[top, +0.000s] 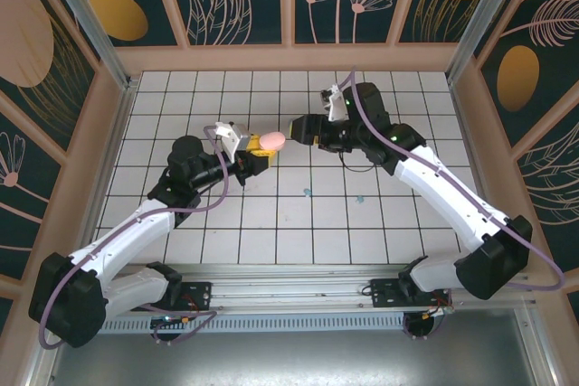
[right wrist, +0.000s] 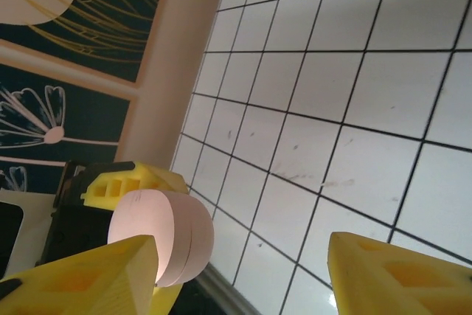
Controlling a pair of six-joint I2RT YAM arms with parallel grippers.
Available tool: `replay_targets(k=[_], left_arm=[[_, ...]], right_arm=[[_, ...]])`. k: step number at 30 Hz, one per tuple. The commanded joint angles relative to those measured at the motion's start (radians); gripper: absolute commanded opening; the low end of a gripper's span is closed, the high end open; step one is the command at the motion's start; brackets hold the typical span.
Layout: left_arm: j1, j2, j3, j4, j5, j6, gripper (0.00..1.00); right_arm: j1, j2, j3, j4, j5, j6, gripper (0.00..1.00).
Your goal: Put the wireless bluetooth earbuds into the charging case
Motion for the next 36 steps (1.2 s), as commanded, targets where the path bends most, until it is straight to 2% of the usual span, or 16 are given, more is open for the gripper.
replay_targets(k=[1, 14, 26, 31, 33, 36], left_arm=[[0.001, -0.004, 0.03, 0.031, 0.031, -0.018, 0.17], [-0.001, 0.019, 0.034, 0.089, 0.061, -0.057, 0.17], [-0.002, 0.035, 0.03, 0.106, 0.041, -0.065, 0.18], [-0.001, 0.041, 0.03, 0.099, 0.023, -0.066, 0.23], [-0.001, 0.036, 0.03, 0.088, -0.002, -0.061, 0.26], [-0.001, 0.02, 0.029, 0.056, -0.03, -0.042, 0.42]], right_arm=[[-0.005, 0.012, -0.036, 0.151, -0.113, 0.077, 0.64], [0.013, 0.047, -0.186, 0.462, -0.285, 0.277, 0.6], [0.041, 0.081, -0.167, 0.518, -0.348, 0.317, 0.43], [0.044, 0.084, -0.164, 0.52, -0.339, 0.319, 0.25], [0.042, 0.086, -0.163, 0.522, -0.332, 0.32, 0.21], [0.026, 0.087, -0.164, 0.552, -0.334, 0.343, 0.2]])
